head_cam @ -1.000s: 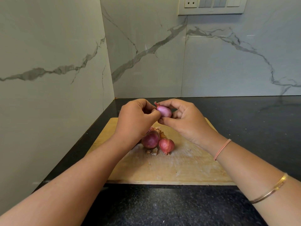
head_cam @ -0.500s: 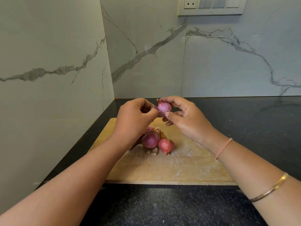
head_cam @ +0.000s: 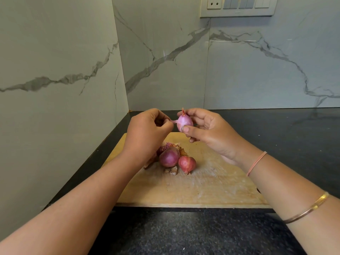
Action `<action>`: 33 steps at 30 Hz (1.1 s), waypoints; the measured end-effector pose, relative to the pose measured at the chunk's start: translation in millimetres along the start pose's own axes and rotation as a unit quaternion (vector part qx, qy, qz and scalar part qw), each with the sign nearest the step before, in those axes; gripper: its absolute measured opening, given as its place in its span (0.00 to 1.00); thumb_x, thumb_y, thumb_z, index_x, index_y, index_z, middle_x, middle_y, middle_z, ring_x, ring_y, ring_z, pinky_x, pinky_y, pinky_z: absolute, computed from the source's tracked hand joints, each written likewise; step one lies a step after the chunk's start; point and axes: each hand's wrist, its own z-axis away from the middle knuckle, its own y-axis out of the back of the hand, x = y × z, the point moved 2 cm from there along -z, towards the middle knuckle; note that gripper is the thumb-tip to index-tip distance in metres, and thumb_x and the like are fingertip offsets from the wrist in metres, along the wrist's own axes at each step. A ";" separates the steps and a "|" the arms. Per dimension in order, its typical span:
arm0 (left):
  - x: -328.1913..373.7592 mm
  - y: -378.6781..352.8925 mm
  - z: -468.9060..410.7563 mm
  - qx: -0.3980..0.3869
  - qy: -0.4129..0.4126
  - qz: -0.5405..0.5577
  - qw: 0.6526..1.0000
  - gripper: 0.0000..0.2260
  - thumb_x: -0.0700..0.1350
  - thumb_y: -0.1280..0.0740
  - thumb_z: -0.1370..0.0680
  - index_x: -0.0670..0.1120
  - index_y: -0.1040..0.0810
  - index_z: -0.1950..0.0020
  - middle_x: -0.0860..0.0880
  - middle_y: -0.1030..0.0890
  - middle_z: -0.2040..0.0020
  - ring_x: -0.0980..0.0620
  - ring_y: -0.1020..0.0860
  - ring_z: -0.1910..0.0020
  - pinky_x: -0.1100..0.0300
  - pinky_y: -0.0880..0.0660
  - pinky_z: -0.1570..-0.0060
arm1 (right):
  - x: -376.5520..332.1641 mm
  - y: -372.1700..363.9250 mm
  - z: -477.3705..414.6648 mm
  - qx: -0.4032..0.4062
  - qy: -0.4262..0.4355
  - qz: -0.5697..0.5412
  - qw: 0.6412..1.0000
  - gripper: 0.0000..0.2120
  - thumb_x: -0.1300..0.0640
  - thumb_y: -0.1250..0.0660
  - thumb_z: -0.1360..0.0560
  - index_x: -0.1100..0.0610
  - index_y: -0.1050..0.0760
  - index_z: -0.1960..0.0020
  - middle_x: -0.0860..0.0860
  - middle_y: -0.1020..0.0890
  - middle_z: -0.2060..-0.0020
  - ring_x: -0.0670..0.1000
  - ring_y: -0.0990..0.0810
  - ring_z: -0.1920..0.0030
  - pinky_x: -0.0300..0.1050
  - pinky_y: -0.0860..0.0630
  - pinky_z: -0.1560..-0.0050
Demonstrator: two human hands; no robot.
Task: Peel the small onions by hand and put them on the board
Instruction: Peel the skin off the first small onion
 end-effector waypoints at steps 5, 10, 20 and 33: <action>-2.6 2.4 -3.4 -0.001 0.000 0.003 1.000 0.02 0.43 0.30 0.25 0.47 0.19 0.56 0.57 0.20 0.63 0.59 0.22 0.63 0.60 0.23 0.61 | 0.7 1.4 0.2 -0.017 -0.023 -0.057 0.998 0.15 0.68 0.37 0.23 0.55 0.26 0.40 0.52 0.20 0.48 0.48 0.22 0.58 0.42 0.24 0.57; 2.2 0.0 1.1 -0.032 -0.022 0.043 0.998 0.04 0.41 0.32 0.24 0.50 0.20 0.54 0.58 0.19 0.61 0.62 0.21 0.61 0.62 0.22 0.57 | 5.2 2.4 -1.8 -0.007 -0.046 -0.068 0.997 0.19 0.69 0.40 0.22 0.55 0.28 0.35 0.55 0.22 0.44 0.48 0.22 0.56 0.43 0.24 0.54; 7.3 -4.5 5.8 -0.053 -0.019 0.105 0.993 0.04 0.42 0.29 0.27 0.49 0.19 0.53 0.56 0.17 0.60 0.61 0.20 0.62 0.57 0.20 0.54 | 4.8 2.4 -0.6 0.018 -0.004 0.011 1.000 0.14 0.64 0.32 0.25 0.50 0.24 0.44 0.52 0.20 0.47 0.47 0.23 0.57 0.37 0.24 0.61; 2.4 0.5 0.2 -0.010 -0.053 0.038 0.998 0.08 0.37 0.32 0.25 0.51 0.21 0.53 0.56 0.19 0.59 0.58 0.20 0.58 0.60 0.21 0.53 | 4.2 1.1 -0.4 -0.013 -0.039 -0.019 0.999 0.12 0.67 0.39 0.22 0.54 0.26 0.43 0.53 0.20 0.52 0.48 0.21 0.58 0.42 0.23 0.58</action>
